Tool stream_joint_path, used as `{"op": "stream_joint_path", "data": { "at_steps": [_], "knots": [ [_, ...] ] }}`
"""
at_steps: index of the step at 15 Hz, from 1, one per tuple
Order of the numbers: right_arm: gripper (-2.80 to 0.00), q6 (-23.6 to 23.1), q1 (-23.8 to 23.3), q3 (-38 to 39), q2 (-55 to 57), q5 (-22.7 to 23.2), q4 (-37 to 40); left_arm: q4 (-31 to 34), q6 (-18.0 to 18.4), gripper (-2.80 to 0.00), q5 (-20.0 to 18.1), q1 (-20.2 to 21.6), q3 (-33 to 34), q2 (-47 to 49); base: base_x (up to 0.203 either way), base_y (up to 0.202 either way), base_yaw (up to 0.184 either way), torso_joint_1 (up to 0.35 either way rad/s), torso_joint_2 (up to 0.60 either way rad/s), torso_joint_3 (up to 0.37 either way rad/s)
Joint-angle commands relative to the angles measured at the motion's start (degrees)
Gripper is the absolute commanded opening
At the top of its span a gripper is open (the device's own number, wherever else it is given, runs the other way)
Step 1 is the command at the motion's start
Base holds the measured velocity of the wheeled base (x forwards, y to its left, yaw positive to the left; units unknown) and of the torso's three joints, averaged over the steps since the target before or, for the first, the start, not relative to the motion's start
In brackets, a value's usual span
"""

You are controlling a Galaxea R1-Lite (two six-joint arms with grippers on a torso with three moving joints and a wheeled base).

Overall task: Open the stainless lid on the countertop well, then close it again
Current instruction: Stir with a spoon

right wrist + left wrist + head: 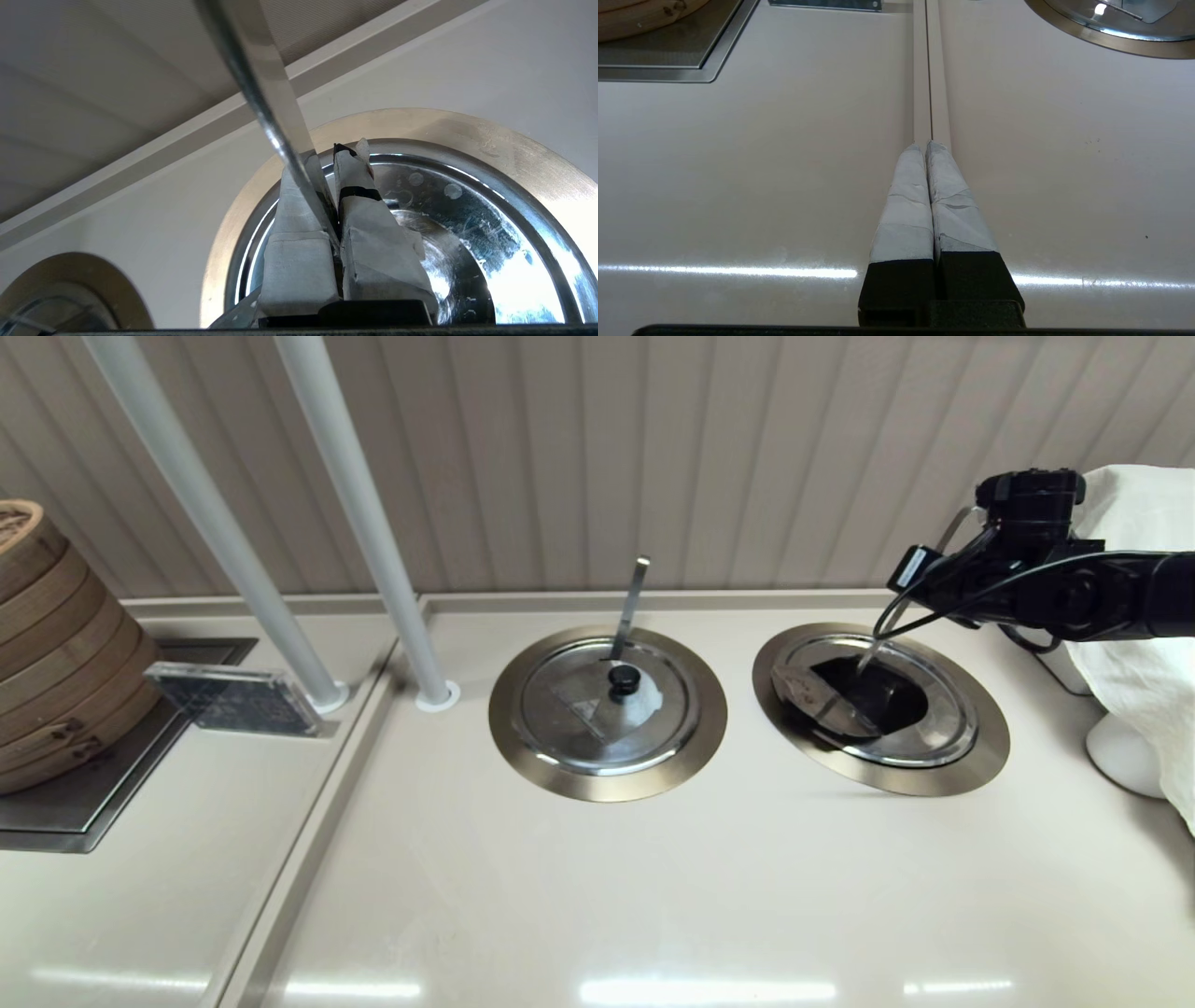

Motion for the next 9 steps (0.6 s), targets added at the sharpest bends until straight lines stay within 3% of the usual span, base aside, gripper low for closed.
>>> {"op": "stream_joint_path", "data": {
  "at_steps": [1, 2, 5, 9],
  "knots": [
    [-2.80, -0.34, 0.37, 3.03, -7.26, 2.75, 1.29, -0.02, -0.02, -2.80, 0.03, 0.05, 0.01, -0.01, 0.000, 0.000, 0.000, 0.000, 0.00, 0.000],
    [-2.80, -2.08, 0.42, 3.42, -8.56, 3.50, 4.61, -0.02, -0.02, -2.80, 0.03, 0.01, 0.01, -0.01, 0.000, 0.000, 0.000, 0.000, 0.00, 0.000],
    [-2.80, -13.03, 0.08, 5.18, -9.71, 4.14, 11.92, -0.02, -0.02, -2.80, 0.03, 0.05, 0.01, -0.01, 0.000, 0.000, 0.000, 0.000, 0.00, 0.000],
    [-2.80, -20.21, -0.22, 4.70, -8.18, 2.56, 21.47, -0.02, -0.02, -2.80, 0.03, 0.02, 0.01, -0.01, 0.000, 0.000, 0.000, 0.000, 0.00, 0.000]
  ]
}}
